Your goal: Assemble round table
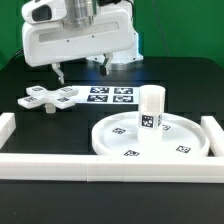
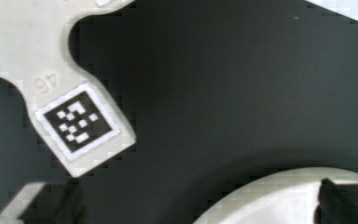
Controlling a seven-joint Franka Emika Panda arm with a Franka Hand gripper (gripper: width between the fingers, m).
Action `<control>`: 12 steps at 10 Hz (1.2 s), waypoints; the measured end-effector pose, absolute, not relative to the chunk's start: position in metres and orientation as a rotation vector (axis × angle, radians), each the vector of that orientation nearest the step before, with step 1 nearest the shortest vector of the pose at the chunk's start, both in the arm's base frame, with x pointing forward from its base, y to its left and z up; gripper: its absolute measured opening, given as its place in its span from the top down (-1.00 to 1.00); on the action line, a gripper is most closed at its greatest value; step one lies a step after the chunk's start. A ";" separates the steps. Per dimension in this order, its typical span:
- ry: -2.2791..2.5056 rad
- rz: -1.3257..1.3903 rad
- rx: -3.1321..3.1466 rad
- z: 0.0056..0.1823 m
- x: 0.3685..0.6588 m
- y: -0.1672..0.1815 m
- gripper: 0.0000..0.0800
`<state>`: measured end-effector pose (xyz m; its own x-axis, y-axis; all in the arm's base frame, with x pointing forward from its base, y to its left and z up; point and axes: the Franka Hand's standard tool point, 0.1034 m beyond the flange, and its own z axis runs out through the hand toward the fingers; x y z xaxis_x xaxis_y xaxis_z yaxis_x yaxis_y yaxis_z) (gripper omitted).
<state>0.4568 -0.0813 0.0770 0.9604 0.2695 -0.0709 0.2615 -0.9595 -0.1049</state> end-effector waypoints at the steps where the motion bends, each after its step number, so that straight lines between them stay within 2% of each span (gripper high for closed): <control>1: -0.330 0.094 -3.046 0.077 0.454 -0.095 -0.62; 3: -0.088 0.052 -3.106 0.070 0.439 -0.122 -0.62; 9: -0.073 0.045 -3.115 0.067 0.436 -0.127 -0.62; 12: -0.053 0.060 -3.105 0.056 0.426 -0.161 -0.62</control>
Offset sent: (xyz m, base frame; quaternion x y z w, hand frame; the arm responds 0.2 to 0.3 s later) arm -0.0213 -0.0479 -0.0155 -0.0740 0.0368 0.1280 0.9883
